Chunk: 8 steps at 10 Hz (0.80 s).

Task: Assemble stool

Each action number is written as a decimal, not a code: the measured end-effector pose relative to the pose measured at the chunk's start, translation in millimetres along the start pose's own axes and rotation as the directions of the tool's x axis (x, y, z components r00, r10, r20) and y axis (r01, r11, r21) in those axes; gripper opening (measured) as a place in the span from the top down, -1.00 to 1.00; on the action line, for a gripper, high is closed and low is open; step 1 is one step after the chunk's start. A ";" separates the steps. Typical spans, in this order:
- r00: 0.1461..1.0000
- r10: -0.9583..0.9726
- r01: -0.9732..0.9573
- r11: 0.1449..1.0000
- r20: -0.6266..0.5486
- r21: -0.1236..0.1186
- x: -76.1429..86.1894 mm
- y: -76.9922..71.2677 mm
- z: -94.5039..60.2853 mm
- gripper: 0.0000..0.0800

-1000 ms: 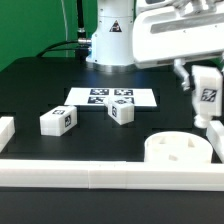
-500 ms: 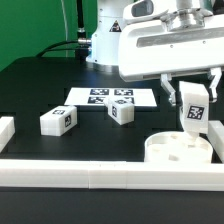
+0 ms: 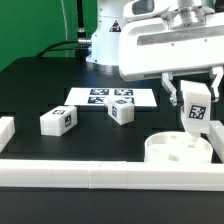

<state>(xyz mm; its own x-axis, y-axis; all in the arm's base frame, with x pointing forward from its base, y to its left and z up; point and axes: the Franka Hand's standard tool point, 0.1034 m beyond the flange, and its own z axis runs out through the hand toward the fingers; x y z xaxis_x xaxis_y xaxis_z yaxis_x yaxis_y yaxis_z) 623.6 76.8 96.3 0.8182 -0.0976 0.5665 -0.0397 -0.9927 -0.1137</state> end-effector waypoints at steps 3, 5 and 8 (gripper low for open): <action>1.000 -0.002 0.002 1.000 -0.018 0.001 15.3 1.2 7.6 0.18; 1.000 -0.002 0.002 1.000 -0.014 0.005 15.0 -2.8 8.6 0.18; 1.000 -0.005 0.005 1.000 -0.006 0.007 9.7 -5.8 11.9 0.18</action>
Offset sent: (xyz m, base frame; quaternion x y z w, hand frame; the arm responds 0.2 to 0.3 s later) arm 0.0145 0.0051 0.0018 0.0026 -0.0111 0.0186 0.9998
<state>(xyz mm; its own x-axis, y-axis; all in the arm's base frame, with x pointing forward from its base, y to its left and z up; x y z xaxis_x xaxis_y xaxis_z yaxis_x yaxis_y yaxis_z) 638.6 82.5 92.7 0.8149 -0.0929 0.5721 -0.0314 -0.9927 -0.1165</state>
